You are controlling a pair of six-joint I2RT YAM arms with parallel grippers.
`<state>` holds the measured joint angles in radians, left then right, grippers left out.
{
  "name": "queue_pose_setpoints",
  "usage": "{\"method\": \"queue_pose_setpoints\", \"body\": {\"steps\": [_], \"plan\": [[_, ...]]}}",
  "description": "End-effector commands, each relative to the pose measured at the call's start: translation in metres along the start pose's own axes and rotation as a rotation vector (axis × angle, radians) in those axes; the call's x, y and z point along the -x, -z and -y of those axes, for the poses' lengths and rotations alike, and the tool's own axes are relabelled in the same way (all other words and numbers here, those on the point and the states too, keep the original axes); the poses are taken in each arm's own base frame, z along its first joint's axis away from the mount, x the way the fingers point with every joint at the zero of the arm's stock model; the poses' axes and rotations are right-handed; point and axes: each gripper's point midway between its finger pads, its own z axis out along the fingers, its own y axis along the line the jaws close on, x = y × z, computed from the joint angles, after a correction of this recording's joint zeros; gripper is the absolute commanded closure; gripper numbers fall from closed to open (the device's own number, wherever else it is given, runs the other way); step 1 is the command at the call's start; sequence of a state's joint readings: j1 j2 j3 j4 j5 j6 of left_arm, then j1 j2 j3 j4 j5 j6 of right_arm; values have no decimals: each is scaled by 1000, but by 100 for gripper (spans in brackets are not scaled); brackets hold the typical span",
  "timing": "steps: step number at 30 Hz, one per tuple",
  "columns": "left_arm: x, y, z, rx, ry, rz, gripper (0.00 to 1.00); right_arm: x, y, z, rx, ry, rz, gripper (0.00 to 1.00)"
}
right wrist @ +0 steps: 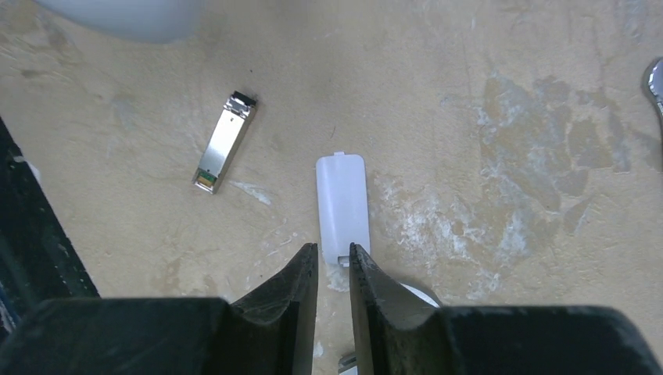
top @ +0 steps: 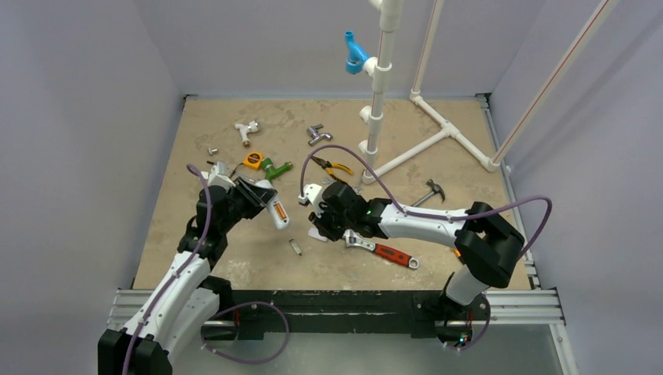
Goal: Load the batteries into the remote control
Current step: Pick up the battery cover at the center of the board.
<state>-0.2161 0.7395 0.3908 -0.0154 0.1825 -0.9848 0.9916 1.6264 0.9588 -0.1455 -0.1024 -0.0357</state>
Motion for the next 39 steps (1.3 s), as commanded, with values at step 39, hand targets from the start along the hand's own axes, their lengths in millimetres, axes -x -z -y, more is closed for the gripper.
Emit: {"method": "queue_pose_setpoints", "body": {"steps": [39], "plan": [[18,-1,33,-127,-8,47,100,-50,-23,6,0,37,-206,56]]}}
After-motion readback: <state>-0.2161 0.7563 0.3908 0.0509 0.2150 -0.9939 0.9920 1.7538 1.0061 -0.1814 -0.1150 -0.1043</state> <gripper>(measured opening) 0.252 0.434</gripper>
